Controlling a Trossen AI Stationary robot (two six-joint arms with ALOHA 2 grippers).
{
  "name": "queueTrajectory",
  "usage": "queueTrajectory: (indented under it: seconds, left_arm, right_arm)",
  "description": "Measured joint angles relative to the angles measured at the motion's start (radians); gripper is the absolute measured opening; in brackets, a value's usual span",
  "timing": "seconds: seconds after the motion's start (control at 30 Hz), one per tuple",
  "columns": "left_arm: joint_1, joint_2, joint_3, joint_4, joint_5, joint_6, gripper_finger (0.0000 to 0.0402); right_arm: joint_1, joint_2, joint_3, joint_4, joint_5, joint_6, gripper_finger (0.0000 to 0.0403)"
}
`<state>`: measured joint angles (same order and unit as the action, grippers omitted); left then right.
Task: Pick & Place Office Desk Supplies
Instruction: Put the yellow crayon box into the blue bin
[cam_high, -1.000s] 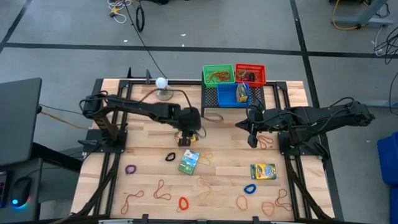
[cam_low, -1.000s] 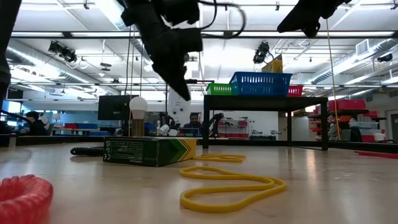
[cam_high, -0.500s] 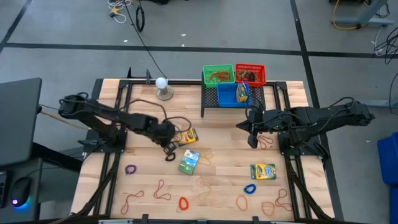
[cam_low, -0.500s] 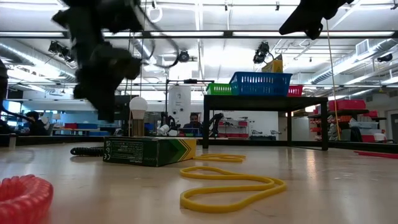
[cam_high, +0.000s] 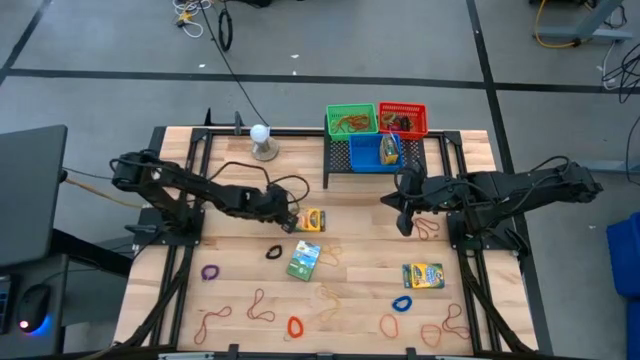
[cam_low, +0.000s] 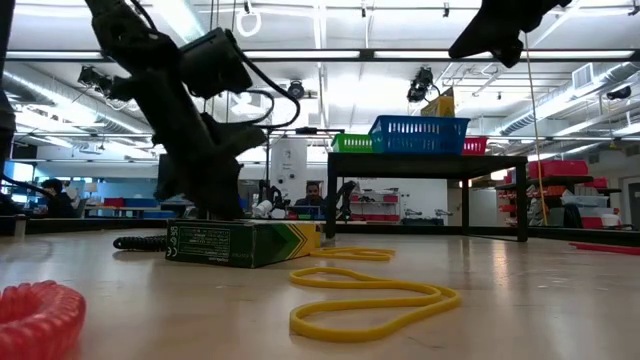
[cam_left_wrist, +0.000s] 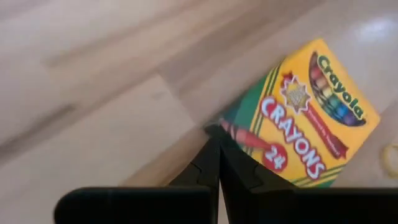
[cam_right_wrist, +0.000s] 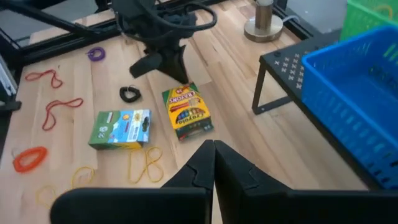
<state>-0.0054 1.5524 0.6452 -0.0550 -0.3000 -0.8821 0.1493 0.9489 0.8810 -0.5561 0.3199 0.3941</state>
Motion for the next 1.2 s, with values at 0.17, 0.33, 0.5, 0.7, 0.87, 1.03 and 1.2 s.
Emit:
queueTrajectory:
  seconds: [0.17, 0.33, 0.5, 0.7, 0.87, 1.03, 1.2]
  left_arm:
    - [-0.009, 0.068, 0.0, 0.109, 0.04, -0.025, 0.0006]
    - [-0.041, 0.098, 0.0, 0.215, 0.037, -0.076, 0.0006]
    - [-0.068, 0.108, 0.001, 0.289, 0.026, -0.112, 0.0005]
    - [-0.088, 0.113, 0.001, 0.329, 0.005, -0.107, 0.0005]
    - [-0.096, 0.139, 0.0, 0.396, 0.018, -0.062, 0.0005]
    - [-0.107, 0.137, 0.0, 0.426, 0.033, 0.017, 0.0005]
    - [-0.113, 0.069, -0.004, 0.429, 0.05, 0.128, 0.0007]
  right_arm:
    - [0.014, 0.0, -0.002, -0.023, 0.011, 0.129, 0.0011]
    - [0.062, 0.0, -0.062, -0.003, 0.039, 0.381, 0.0011]
    - [0.114, 0.037, -0.175, 0.098, 0.042, 0.674, 0.0011]
    - [0.12, 0.224, -0.208, 0.242, 0.003, 0.877, 0.0028]
    - [0.106, 0.382, -0.208, 0.438, -0.019, 0.944, 0.0069]
    - [0.071, 0.517, -0.189, 0.559, -0.051, 0.988, 0.0118]
    - [0.037, 0.648, -0.08, 0.534, -0.048, 0.983, 0.0152]
